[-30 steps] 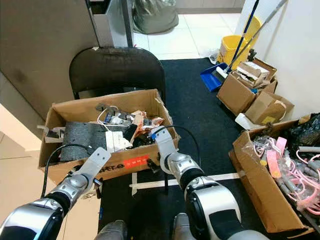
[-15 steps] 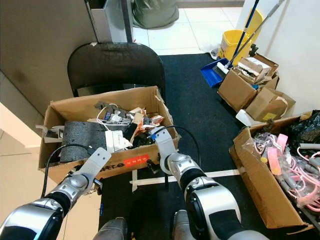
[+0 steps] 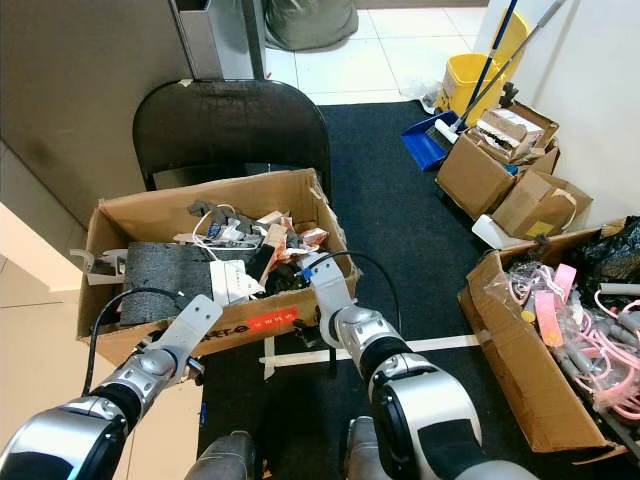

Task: Picking trash to rubbish bin

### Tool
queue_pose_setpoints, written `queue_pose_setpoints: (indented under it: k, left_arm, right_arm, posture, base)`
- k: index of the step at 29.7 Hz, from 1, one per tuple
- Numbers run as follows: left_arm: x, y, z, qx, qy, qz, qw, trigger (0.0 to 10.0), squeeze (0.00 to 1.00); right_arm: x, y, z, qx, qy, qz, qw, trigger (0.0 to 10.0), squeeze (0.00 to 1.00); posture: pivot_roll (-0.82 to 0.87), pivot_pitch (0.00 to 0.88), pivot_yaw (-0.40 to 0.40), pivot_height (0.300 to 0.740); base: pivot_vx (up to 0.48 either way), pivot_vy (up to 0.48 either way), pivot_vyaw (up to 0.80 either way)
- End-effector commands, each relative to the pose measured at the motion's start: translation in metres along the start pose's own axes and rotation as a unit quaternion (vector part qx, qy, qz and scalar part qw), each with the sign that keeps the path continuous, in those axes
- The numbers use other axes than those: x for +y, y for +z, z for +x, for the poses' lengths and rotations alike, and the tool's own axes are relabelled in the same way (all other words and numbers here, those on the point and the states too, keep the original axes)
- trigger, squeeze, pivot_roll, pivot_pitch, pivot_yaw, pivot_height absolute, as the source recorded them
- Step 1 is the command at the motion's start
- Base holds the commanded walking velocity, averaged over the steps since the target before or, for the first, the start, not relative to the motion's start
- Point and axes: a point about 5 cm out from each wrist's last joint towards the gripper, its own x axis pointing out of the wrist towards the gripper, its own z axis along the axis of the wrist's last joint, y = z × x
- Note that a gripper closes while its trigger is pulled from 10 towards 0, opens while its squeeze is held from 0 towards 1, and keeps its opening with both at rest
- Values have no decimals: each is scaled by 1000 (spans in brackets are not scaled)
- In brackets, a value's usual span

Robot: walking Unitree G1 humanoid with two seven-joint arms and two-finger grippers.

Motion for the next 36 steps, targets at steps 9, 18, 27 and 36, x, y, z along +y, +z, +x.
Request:
queue_pose_setpoints:
  k: [9,18,27,36]
  left_arm:
    - [8,13,0,-37,15,8,999,10000,0]
    - [25,-14,-4,-20,61,-92,994,10000,0]
    - [3,-107,-24,74,64,-169,981,10000,0]
    - [-63,-188,-65,197,43,-242,949,10000,0]
  right_arm:
    - [5,-11,1,19,9,7,1000,10000,0]
    - [-21,-20,-6,20,-24,20,999,10000,0]
    - [-68,-66,-28,44,-98,84,991,10000,0]
    - [-88,-132,-53,103,-153,119,976,10000,0]
  posture:
    - [58,129,-26,740]
    - [42,155,-26,740]
    - [30,210,-36,740]
    - [32,299,-63,740]
  base:
    - [0,0,0]
    - [0,0,0]
    - [0,0,0]
    - [0,0,0]
